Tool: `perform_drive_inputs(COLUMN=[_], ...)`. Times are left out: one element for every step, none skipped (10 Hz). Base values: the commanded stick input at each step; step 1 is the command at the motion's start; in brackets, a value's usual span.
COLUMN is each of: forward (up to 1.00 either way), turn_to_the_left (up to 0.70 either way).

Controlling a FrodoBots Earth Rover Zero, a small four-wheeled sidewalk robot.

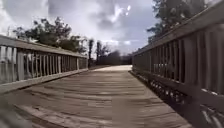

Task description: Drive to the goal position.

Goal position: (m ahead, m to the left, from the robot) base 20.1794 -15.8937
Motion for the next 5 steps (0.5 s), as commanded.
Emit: perform_drive_inputs(forward=[0.85,0.85,0.85,0.85,0.85], turn_to_the_left=[0.00,0.00,0.00,0.00,0.00])
